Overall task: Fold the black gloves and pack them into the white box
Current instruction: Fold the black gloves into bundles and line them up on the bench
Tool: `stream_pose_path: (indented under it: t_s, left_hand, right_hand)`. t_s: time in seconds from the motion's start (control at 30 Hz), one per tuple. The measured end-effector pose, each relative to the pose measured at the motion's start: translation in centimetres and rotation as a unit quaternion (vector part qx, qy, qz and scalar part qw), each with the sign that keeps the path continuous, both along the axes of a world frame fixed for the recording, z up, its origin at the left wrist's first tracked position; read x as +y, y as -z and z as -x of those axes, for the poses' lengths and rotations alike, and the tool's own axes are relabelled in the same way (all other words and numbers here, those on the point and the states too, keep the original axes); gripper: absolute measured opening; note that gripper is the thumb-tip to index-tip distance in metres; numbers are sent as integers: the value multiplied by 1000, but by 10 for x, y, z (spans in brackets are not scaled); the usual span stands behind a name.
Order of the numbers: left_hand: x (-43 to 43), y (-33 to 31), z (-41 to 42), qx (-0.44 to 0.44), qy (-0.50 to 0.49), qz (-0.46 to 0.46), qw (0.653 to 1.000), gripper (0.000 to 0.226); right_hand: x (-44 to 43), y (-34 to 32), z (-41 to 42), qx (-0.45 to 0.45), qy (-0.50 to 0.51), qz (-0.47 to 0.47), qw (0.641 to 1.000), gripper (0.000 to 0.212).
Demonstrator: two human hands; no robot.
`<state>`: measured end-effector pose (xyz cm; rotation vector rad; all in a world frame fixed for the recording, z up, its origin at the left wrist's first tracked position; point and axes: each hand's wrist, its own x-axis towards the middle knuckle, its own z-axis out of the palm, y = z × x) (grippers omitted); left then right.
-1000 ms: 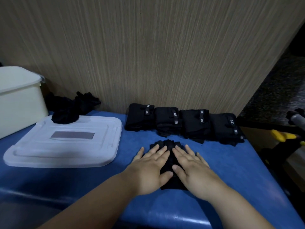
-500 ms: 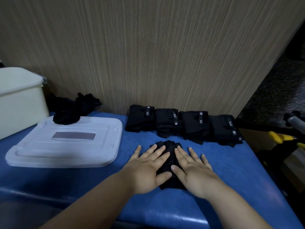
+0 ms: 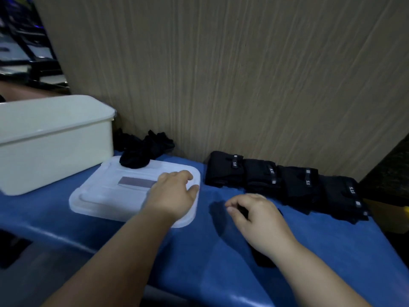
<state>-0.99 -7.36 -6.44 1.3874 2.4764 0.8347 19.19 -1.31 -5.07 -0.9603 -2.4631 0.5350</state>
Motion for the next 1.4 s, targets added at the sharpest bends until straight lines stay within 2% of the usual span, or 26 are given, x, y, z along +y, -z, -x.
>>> stream_pose_path:
  t_s: [0.1,0.3,0.4,0.53,0.63,0.73,0.83,0.93,1.07,1.23,1.4]
  left_hand:
    - [-8,-1,28,-36,-69,-8,997,36]
    - [-23,-1,75,-44,-155,37,986,44]
    - [-25,3,94,-46,-168,52,983,44]
    - [-31,8,108,-57,-171,48,982,45]
    - [-35,9,113,-78,-168,38,982,45]
    - [-38,11,119,-80,-151,20,985,45]
    - [-40,14,124,-106,-153,-11,982,38]
    - [-43,12,125,-139,-166,-61,974,32]
    - [-45,5,120,-158,-165,-98,969,49]
    - [-36,1,99,-123,-62,-19,990,42]
    - [-31,-5,64,-93,27,46,994,38]
  right_hand:
    - [0,-8,46,11,-27,59,998,13]
    - [6,-10,139,23,-45,145,988,10]
    - [9,-7,180,34,-37,182,982,19]
    - [12,0,226,43,-27,228,972,41]
    - [14,6,252,40,-31,220,974,56]
    - [15,11,267,10,-44,190,981,56]
    - [16,13,271,-22,-42,157,986,40]
    - [15,13,266,-15,-51,150,987,20]
    - [8,12,241,-36,-73,143,986,19]
    - [6,10,189,-65,-64,128,988,19]
    - [3,4,133,-84,-32,127,988,20]
